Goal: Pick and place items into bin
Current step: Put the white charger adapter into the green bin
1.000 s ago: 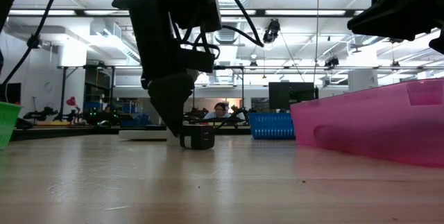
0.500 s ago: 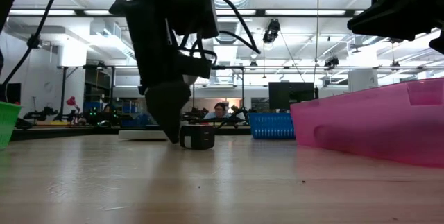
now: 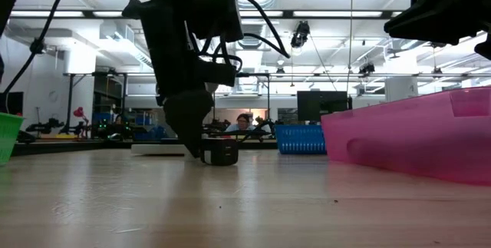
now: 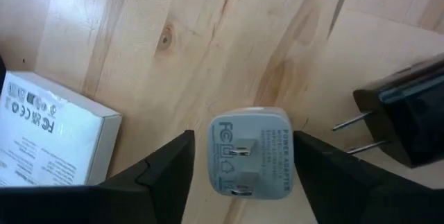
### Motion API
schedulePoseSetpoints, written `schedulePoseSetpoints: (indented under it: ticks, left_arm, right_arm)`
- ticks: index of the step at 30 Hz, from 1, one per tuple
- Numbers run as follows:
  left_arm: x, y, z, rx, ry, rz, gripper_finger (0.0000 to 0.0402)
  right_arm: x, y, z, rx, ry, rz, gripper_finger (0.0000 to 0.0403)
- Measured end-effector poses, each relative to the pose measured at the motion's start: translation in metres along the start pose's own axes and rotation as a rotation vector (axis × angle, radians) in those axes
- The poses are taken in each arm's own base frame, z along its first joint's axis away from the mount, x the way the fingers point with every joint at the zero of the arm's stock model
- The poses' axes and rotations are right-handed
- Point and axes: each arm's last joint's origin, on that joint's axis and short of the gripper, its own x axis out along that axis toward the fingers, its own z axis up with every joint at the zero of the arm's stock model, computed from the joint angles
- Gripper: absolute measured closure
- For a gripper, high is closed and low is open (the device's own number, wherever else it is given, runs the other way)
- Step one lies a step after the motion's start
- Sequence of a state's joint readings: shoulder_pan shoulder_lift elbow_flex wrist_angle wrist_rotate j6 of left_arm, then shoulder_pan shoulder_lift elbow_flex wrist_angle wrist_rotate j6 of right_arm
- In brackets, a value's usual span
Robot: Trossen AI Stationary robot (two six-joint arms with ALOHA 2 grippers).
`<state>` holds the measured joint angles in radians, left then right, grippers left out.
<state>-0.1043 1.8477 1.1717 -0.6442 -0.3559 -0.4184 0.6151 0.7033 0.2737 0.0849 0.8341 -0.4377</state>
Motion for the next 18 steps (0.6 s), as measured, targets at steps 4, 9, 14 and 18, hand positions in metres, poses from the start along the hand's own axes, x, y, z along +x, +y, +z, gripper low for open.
schedulePoseSetpoints:
  ticks: [4, 9, 14, 18]
  left_arm:
    - [0.0, -0.0002, -0.0001, 0.032, 0.002, -0.005, 0.0218]
    - [-0.0004, -0.0004, 0.0006, 0.031, 0.0, -0.009, 0.0265]
    - [-0.0006, -0.0012, 0.0004, 0.031, 0.015, -0.042, 0.0268]
    - [-0.005, -0.0029, 0.0012, 0.039, 0.056, -0.094, 0.0268]
  right_arm:
    - [0.0, 0.0, 0.0, 0.0, 0.0, -0.001, 0.0335]
    - [0.0, 0.0, 0.0, 0.0, 0.0, 0.0, 0.0335]
    - [0.0, 0.0, 0.0, 0.0, 0.0, 0.0, 0.0335]
    - [0.0, 0.0, 0.0, 0.0, 0.0, 0.0, 0.0335]
